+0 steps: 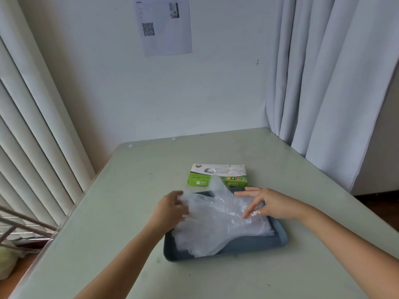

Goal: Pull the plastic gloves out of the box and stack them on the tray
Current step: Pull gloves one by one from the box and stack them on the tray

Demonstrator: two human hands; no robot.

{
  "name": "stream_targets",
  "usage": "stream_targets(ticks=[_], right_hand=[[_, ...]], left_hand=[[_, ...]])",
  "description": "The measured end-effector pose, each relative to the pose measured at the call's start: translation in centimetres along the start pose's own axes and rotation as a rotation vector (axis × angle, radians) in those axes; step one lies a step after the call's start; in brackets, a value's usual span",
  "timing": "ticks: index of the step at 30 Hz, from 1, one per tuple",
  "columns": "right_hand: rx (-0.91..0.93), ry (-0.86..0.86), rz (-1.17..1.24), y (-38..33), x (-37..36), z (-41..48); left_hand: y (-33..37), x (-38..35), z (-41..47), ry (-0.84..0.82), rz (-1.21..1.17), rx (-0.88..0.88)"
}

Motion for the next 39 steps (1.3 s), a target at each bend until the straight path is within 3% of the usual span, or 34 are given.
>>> stream_targets(ticks=[3,5,7,11,14,16,19,22,25,27,30,33,35,39], right_hand=[[0.003,-0.037,-0.012,-0.2,-0.1,0.4],[0.002,-0.067,-0.027,-0.2,-0.2,0.6],[0.003,-0.092,-0.033,-0.1,-0.3,0.8],[0.010,-0.129,0.004,-0.4,-0.2,1.0],[-0.002,-0.179,0.045,-0.7,0.4,0.8],[-0.016,-0.157,0.115,-0.6,1.4,0.5],[-0.036,-0.035,0.216,-0.3,2.7,0.4],[-0.055,0.046,0.084,0.0,3.4,0.2],[-0.092,0.088,-0.164,-0.2,3.9,-0.9],[-0.110,0.198,-0.273,-0.9,4.5,-1.5],[-0.069,0.358,-0.208,-3.0,3.4,-0.9],[-0.052,0.176,-0.214,-4.1,-2.0,0.4],[-0.113,0.012,-0.368,-3.4,-4.9,0.8],[-0.287,-0.159,-0.496,-1.7,-4.9,-0.6]], left_hand=[[3.1,0.5,-1.5,0.265,0.269,-0.386],[5.2,-1.1,-3.1,0.191,0.337,-0.625],[6.0,-4.0,-3.6,0.010,0.445,-0.708],[4.6,-8.9,-1.8,-0.239,0.807,-0.649],[2.7,-10.2,-0.5,-0.346,0.900,-0.498],[1.8,-10.3,0.1,-0.373,0.842,-0.437],[1.7,-9.7,1.3,-0.425,0.530,-0.338],[2.3,-8.9,2.0,-0.497,0.349,-0.250],[2.3,-9.5,1.4,-0.488,0.690,-0.363],[1.8,-10.0,0.8,-0.388,0.850,-0.395],[1.3,-10.4,0.2,-0.299,0.904,-0.427],[1.1,-10.5,0.0,-0.268,0.935,-0.436],[1.2,-10.5,-0.1,-0.278,0.970,-0.436],[0.6,-10.3,-0.1,-0.250,0.965,-0.382]])
Point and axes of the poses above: each hand's wrist, its own z-axis towards the middle knuckle, its own x-axis out of the back of the hand, y = z × x, the point moved 5 cm from there along z, towards the middle knuckle, and after that the axes turned 7 degrees about x, right-handed, at the moved point
